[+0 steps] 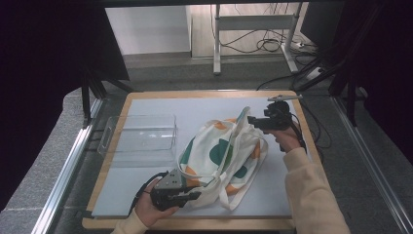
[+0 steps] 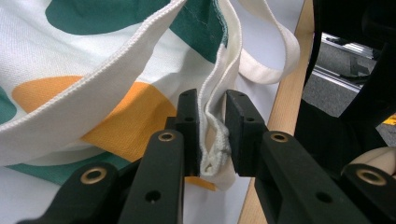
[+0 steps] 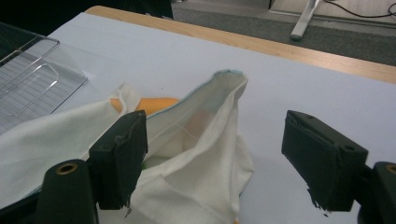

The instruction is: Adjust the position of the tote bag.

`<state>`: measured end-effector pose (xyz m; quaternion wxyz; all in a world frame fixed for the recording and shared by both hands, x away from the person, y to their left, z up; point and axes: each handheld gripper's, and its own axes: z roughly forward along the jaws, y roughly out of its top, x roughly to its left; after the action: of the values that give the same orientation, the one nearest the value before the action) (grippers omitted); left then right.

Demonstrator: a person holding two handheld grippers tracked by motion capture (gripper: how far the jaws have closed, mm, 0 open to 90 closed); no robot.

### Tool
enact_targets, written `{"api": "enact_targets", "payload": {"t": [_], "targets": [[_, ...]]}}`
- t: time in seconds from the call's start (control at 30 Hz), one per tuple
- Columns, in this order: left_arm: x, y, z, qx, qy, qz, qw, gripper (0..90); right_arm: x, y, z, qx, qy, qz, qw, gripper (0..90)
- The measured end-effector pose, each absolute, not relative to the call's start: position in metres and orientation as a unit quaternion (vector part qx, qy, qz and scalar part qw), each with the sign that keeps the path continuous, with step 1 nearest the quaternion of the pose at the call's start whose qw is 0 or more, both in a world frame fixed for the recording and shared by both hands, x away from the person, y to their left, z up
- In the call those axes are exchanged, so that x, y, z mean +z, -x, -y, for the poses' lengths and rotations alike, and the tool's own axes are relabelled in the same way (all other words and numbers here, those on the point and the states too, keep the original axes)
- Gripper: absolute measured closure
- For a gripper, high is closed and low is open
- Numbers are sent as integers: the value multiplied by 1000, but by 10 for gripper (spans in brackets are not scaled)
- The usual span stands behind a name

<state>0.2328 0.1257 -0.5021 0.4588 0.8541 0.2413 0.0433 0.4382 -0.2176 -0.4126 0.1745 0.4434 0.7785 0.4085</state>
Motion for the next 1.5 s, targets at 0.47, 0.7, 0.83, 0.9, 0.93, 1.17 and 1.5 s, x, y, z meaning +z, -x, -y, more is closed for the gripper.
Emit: {"api": "enact_targets", "payload": {"t": [0.47, 0.7, 0.83, 0.9, 0.93, 1.17, 1.5], "targets": [[-502, -233, -126, 46, -855, -240, 457, 767, -417, -463, 196, 393, -462, -778, 165, 204], [-502, -233, -126, 47, -855, -240, 456, 767, -419, -472, 188, 382, -473, -776, 165, 190], [-502, -232, -126, 47, -856, -240, 456, 767, -421, -476, 184, 374, -477, -778, 166, 183], [-502, -232, -126, 48, -856, -239, 456, 767, -423, -478, 182, 372, -479, -777, 166, 180], [-502, -232, -126, 48, -856, -239, 456, 767, -424, -478, 181, 370, -481, -778, 164, 179], [-502, -232, -126, 49, -856, -239, 456, 767, -430, -481, 180, 357, -487, -780, 163, 174], [-503, -232, -125, 49, -856, -239, 457, 767, -440, -483, 181, 348, -495, -783, 142, 204]]}}
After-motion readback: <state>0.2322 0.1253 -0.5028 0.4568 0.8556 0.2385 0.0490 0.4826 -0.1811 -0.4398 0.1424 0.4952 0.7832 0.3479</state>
